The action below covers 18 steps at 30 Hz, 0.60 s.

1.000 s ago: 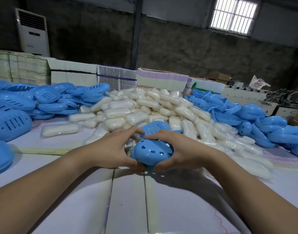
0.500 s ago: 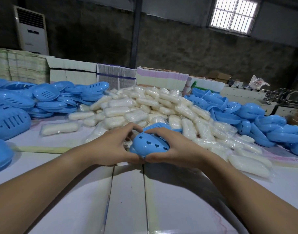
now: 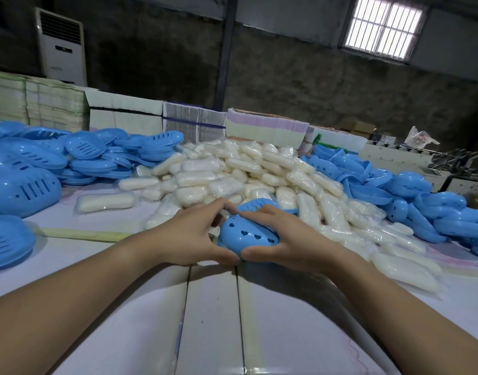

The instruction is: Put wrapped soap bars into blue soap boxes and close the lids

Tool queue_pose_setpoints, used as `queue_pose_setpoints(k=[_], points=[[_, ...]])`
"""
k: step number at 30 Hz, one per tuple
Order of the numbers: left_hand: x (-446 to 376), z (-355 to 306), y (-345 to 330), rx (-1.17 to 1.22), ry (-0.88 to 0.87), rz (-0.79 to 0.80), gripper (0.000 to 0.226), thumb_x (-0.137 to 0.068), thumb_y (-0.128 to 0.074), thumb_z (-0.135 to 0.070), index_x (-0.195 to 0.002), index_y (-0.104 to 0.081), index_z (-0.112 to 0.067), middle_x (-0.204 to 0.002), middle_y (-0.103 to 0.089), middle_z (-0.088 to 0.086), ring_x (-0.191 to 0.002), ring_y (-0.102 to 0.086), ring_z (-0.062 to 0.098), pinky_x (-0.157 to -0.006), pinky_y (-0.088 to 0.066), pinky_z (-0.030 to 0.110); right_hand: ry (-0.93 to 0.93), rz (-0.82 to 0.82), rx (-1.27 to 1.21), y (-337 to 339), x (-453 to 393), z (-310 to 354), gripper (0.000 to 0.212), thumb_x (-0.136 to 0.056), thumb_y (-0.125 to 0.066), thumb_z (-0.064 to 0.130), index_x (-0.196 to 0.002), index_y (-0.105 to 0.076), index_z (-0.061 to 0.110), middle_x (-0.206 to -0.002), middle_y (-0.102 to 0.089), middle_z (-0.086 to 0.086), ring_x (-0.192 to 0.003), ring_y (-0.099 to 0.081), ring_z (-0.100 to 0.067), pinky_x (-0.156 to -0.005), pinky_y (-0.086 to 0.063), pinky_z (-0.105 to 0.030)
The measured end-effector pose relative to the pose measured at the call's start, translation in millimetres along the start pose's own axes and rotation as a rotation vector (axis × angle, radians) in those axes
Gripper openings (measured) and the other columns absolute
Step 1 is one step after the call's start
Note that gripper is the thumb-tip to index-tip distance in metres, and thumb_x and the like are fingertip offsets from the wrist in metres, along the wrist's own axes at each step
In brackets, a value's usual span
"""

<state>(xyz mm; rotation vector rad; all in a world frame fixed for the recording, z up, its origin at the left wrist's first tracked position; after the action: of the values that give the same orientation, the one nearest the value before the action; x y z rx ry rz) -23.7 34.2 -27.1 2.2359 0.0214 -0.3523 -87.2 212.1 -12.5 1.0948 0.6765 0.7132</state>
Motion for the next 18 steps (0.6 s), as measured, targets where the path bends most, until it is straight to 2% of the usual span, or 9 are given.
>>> queue_pose_setpoints(k=[3,6,9,13,18], points=[[-0.5,0.3,-0.6,-0.003,-0.011,-0.010,0.062,-0.064,-0.088,-0.049,-0.114,-0.051,-0.046,-0.111,-0.060,-0.016,-0.107,-0.056,0.003,-0.092,-0.052,0.036,0.021,-0.036,-0.040,2.1,0.4,2.1,0.067,-0.069,-0.060,0.076,-0.130,-0.039,0.058,-0.114,-0.044,0.035,-0.106,-0.046,0.010,-0.084,-0.043,-0.021],[-1.1,0.8,0.5,-0.017,-0.029,-0.050,0.054,-0.063,-0.090,-0.047,-0.105,-0.056,-0.044,-0.109,-0.058,-0.025,-0.107,-0.050,-0.008,-0.088,-0.046,0.024,0.023,-0.055,-0.046,2.8,0.1,2.4,0.059,-0.067,-0.061,0.075,-0.121,-0.042,0.059,-0.110,-0.047,0.038,-0.102,-0.049,0.010,-0.079,-0.043,-0.019],[-2.0,2.3,2.3,-0.065,-0.042,-0.077,0.050,-0.062,-0.089,-0.049,-0.101,-0.060,-0.042,-0.106,-0.057,-0.026,-0.105,-0.048,-0.011,-0.081,-0.040,0.016,0.012,-0.037,-0.025,2.1,-0.3,0.4,0.065,-0.072,-0.061,0.074,-0.131,-0.045,0.051,-0.113,-0.046,0.037,-0.103,-0.047,0.007,-0.084,-0.042,-0.022],[-2.1,4.0,3.5,-0.087,-0.048,-0.059,0.046,-0.063,-0.086,-0.054,-0.101,-0.064,-0.042,-0.103,-0.059,-0.022,-0.104,-0.050,-0.005,-0.080,-0.040,0.018,0.021,0.019,0.016,0.0,-0.5,1.1,0.068,-0.081,-0.059,0.070,-0.142,-0.038,0.048,-0.139,-0.045,0.019,-0.112,-0.039,0.005,-0.086,-0.036,-0.018],[-2.1,6.3,5.1,-0.154,-0.052,-0.023,0.055,-0.062,-0.076,-0.070,-0.110,-0.060,-0.049,-0.109,-0.058,-0.020,-0.108,-0.047,-0.003,-0.088,-0.040,0.022,0.025,0.065,0.060,-3.5,2.2,-1.5,0.082,-0.078,-0.070,0.060,-0.145,-0.025,0.051,-0.127,-0.038,0.025,-0.106,-0.033,0.008,-0.079,-0.028,-0.007]])
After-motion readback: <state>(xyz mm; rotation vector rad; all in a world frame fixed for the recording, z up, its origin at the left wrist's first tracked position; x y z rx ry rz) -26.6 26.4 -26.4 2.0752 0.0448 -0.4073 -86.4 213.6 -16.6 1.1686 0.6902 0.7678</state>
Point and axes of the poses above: each hand's wrist, its own x-axis away from the middle knuckle, its own y-axis out of the back of the hand, z = x × y, the point moved 4 cm from there along -x, towards the middle knuckle
